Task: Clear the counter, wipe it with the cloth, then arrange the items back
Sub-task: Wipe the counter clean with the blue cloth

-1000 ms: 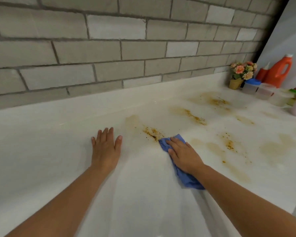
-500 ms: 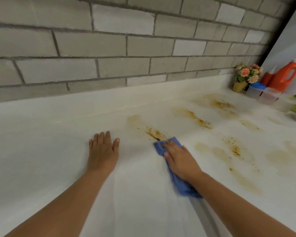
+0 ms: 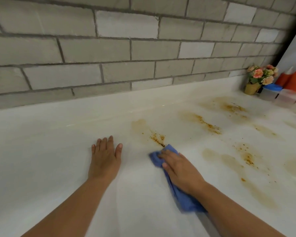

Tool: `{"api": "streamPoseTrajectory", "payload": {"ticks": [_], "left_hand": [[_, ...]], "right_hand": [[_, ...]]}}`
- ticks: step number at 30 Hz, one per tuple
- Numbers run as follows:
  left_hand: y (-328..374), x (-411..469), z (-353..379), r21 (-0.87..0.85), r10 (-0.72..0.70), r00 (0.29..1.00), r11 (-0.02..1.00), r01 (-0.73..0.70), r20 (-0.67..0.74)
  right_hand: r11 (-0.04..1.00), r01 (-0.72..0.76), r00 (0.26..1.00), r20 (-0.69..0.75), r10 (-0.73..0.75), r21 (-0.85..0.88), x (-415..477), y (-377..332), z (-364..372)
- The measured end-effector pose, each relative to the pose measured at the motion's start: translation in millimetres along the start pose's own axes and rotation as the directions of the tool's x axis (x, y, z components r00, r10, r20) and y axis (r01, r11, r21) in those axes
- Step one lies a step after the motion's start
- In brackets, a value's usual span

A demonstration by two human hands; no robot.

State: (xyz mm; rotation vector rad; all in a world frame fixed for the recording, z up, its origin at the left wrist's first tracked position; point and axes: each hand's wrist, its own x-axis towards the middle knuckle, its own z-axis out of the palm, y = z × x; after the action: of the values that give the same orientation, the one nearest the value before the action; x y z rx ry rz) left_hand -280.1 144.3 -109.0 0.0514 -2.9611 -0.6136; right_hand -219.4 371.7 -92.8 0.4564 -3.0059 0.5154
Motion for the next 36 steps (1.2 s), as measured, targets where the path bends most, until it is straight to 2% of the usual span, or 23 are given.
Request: {"api": "streamPoseTrajectory", "payload": {"ticks": [4,6,9,13,15,17,22,24,26,30,34,36], "left_hand": [[0.8,-2.8,-1.0,-0.016,0.007,1.000,1.000,-0.007,0.007],[1.4,-3.8,-3.4,-0.056,0.023,1.000,0.998,-0.022,0.013],[2.1,-4.2,-6.0,-0.102,0.024,1.000,0.995,-0.021,0.020],[2.4,-5.1,-6.5,-0.107,0.016,0.999,0.994,-0.012,0.041],[2.1,-5.2,-6.1,-0.098,0.012,0.999,0.995,-0.007,0.046],[1.9,-4.9,-6.3,-0.096,0.013,0.999,0.995,-0.008,0.043],[0.9,-4.8,-5.3,-0.100,0.012,0.999,0.995,-0.008,0.043],[0.9,-4.9,-5.4,-0.103,0.013,0.999,0.995,-0.009,0.040],[0.5,-5.5,-6.1,-0.122,0.012,0.999,0.993,-0.007,0.037],[0.0,-6.3,-6.8,-0.138,0.016,0.999,0.990,-0.010,0.041],[0.2,-3.6,-4.1,-0.094,0.024,0.999,0.995,-0.020,0.046],[0.0,-2.1,-2.6,-0.072,0.024,0.999,0.997,-0.021,0.045]], "right_hand": [[0.975,-0.217,0.976,0.028,0.218,-0.044,68.0,41.5,-10.8],[0.960,-0.277,0.959,0.052,0.279,-0.038,89.8,51.5,-10.5],[0.977,-0.212,0.977,0.034,0.213,-0.027,78.5,34.2,-6.1],[0.998,0.061,0.998,-0.029,-0.062,-0.024,14.9,3.3,2.2],[0.993,0.115,0.993,-0.003,-0.115,-0.021,2.8,0.3,1.3],[0.994,0.098,0.995,-0.004,-0.099,-0.041,13.8,6.1,0.2],[0.992,-0.114,0.990,0.075,0.118,-0.057,77.6,22.0,0.1],[0.987,-0.148,0.984,0.091,0.154,-0.068,89.4,19.9,-1.0],[0.991,-0.121,0.990,0.061,0.125,-0.062,78.1,17.1,-1.2],[0.996,0.045,0.998,-0.045,-0.049,-0.075,9.7,7.3,-4.4],[1.000,0.014,1.000,0.016,-0.014,-0.002,6.5,-1.5,-13.2],[0.999,-0.030,0.999,0.039,0.031,-0.038,34.8,-1.8,-11.8]]}}
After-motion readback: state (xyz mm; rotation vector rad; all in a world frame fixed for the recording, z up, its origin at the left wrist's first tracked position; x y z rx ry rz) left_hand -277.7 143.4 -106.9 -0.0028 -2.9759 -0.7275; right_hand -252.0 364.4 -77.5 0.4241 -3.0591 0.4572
